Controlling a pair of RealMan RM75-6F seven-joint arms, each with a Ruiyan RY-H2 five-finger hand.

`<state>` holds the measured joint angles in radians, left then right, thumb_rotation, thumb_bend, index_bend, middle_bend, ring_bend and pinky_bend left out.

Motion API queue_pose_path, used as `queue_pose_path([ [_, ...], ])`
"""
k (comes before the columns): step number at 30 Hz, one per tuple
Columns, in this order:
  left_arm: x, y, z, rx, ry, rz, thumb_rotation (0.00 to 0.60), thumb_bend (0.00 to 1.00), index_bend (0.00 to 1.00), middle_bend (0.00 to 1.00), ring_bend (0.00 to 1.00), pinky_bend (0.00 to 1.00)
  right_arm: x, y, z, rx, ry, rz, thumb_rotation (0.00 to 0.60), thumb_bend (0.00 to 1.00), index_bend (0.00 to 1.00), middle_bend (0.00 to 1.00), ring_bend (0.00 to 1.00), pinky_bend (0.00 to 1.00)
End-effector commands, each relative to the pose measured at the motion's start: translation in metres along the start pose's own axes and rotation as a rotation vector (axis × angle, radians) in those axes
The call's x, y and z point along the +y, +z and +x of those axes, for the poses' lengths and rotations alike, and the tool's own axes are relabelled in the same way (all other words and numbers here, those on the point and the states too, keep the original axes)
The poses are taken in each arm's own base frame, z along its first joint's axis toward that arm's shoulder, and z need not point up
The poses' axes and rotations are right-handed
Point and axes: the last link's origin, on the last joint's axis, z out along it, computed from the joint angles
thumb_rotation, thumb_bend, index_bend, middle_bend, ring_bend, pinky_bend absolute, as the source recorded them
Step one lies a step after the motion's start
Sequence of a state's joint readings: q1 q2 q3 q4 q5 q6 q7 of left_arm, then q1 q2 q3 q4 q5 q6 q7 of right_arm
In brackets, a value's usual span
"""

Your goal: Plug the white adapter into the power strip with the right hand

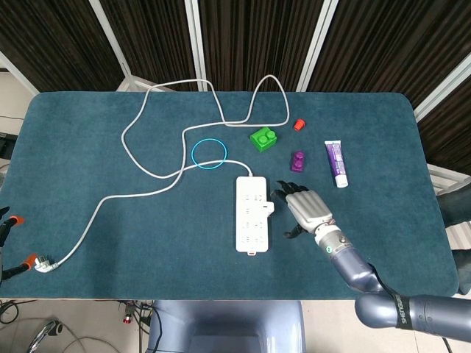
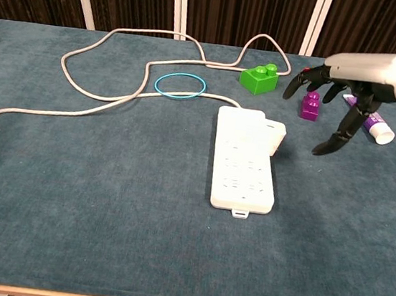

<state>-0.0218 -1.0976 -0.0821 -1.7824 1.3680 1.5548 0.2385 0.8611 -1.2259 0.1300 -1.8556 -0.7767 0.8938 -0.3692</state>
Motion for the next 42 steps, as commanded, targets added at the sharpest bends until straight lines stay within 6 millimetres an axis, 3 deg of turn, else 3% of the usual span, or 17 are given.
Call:
queue_pose_path([
  [1, 0.0, 0.0, 0.0, 0.001, 0.0, 0.0, 0.6, 0.14, 0.3, 0.1, 0.04, 0.11, 0.0, 0.002, -0.003, 0.002, 0.001, 0.001, 0.6, 0.19, 0.22, 0.06, 0.1, 0.16],
  [42, -0.003, 0.003, 0.0, -0.003, 0.001, 0.013, 0.6, 0.14, 0.3, 0.1, 0.04, 0.11, -0.014, 0.015, -0.024, -0.013, 0.005, 0.006, 0.6, 0.19, 0.29, 0.06, 0.1, 0.16],
])
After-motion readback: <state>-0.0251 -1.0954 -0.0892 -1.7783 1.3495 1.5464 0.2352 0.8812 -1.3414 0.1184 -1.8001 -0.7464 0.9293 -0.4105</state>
